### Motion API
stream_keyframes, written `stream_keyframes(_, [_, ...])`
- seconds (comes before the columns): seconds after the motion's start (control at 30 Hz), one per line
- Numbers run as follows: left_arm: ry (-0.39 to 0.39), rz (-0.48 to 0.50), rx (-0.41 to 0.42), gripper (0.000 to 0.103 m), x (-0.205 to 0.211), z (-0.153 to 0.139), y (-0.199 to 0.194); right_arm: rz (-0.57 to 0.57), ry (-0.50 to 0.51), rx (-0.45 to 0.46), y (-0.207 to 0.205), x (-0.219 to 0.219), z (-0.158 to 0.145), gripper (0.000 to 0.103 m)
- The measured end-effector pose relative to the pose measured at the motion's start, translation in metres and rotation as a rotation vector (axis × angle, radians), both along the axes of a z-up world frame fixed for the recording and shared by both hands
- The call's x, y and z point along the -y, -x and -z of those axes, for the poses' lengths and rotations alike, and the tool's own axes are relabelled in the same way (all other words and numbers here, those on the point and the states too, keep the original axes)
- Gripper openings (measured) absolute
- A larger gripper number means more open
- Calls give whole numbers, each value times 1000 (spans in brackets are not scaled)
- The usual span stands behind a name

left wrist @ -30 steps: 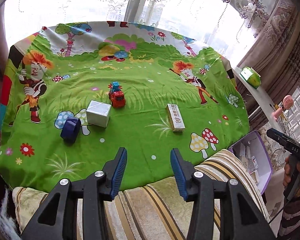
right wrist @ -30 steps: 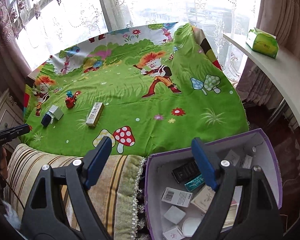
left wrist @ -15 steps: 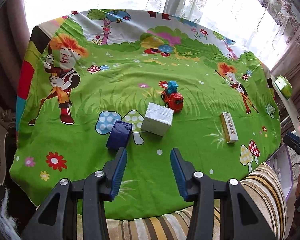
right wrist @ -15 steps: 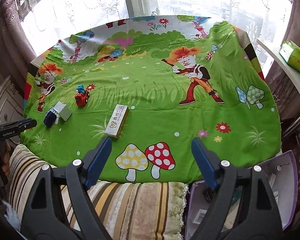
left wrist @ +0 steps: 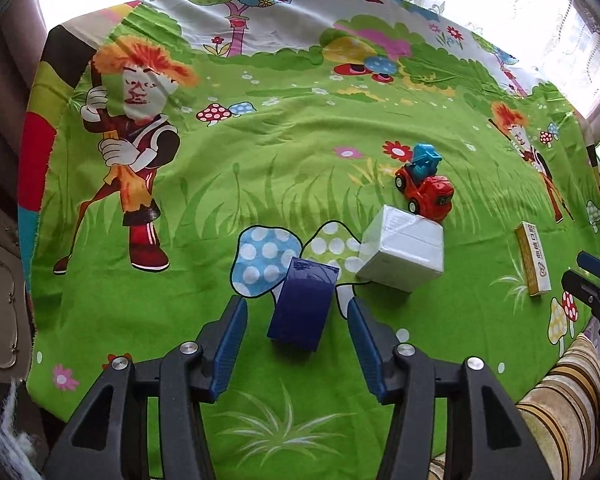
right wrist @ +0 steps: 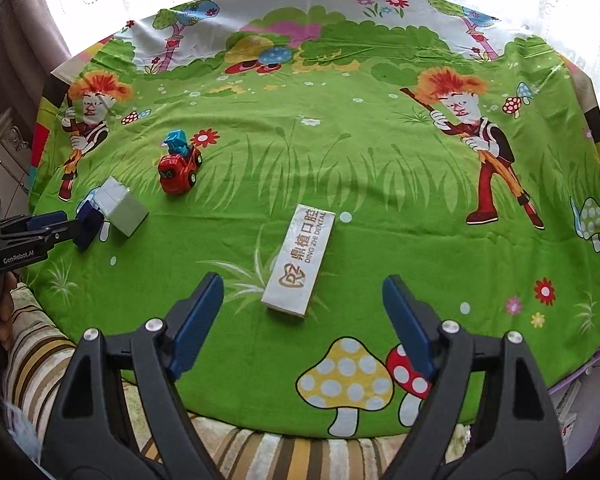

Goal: Organize rigid objects
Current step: 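Grasp the dark blue tape roll with the left tool while the right grasps the Ding Zhi Dental box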

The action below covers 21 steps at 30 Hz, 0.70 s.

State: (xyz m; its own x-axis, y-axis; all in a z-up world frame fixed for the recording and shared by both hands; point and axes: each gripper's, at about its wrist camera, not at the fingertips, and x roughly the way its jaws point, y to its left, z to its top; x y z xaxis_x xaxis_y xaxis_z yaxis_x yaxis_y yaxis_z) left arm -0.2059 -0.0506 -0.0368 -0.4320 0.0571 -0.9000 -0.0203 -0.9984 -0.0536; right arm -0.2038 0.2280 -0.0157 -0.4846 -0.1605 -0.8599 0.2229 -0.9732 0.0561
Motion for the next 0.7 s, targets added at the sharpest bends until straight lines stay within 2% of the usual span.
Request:
stream_keyframes(0.37, [27,21,33,53,-4,20,19,8,-37,70,31,17,34,83])
stream_keyframes(0.47, [32,29,33,53,-5,23,23,10,-38,91,37,17,41,79])
stream_keyframes(0.63, [26,29,22,53,-5,24,26,5,-77,75,40,22,43,77])
stream_keyframes(0.7, [37,28,17,49,-6,24,25,6,-81,70,40,22,42,75])
